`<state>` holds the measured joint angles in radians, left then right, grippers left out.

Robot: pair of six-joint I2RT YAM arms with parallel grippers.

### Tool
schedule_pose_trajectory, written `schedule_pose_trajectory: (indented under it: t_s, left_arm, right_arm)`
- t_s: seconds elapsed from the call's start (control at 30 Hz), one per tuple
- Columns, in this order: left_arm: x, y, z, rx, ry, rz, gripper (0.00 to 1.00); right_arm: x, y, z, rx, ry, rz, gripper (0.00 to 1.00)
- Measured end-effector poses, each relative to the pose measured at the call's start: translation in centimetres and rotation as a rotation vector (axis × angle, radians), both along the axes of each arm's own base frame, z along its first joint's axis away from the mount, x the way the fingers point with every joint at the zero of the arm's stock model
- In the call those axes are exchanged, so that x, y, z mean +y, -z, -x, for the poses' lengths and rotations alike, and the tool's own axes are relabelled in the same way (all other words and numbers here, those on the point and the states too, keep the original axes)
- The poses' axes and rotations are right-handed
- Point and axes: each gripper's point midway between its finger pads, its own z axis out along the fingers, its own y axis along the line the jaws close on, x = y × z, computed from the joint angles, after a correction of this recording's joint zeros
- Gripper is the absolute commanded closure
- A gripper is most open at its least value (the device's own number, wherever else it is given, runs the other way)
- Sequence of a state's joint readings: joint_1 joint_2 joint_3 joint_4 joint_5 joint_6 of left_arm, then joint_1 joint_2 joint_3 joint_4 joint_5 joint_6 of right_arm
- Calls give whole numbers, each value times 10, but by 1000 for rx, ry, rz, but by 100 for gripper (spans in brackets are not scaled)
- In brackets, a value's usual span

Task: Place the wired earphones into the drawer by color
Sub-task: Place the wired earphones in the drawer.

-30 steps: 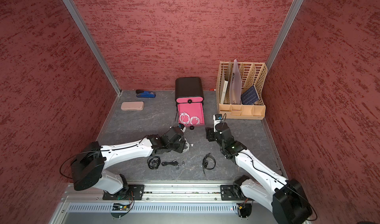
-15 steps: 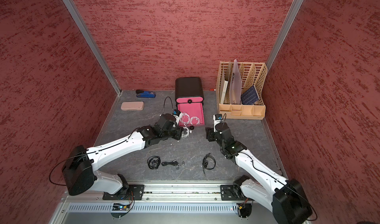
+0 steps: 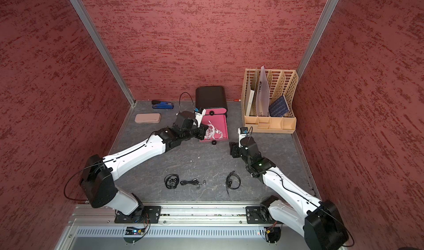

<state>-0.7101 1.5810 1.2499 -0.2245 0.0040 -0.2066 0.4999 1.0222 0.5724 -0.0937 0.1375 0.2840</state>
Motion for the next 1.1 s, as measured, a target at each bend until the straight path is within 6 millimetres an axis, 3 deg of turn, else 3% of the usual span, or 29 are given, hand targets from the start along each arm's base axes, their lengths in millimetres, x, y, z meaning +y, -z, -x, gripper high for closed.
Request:
schedule_pose_trajectory:
  t_s: [0.57, 0.87, 1.1]
  left_arm:
    - [-38, 46, -79, -12, 6, -6, 100]
    - [-36, 80, -96, 28, -14, -34, 100]
    - [-26, 94, -105, 41, -52, -59, 100]
  right_arm:
    - [-1, -2, 0, -5, 2, -1, 34]
    - [-1, -3, 0, -9, 3, -3, 34]
    - [-1, -3, 0, -9, 3, -3, 34]
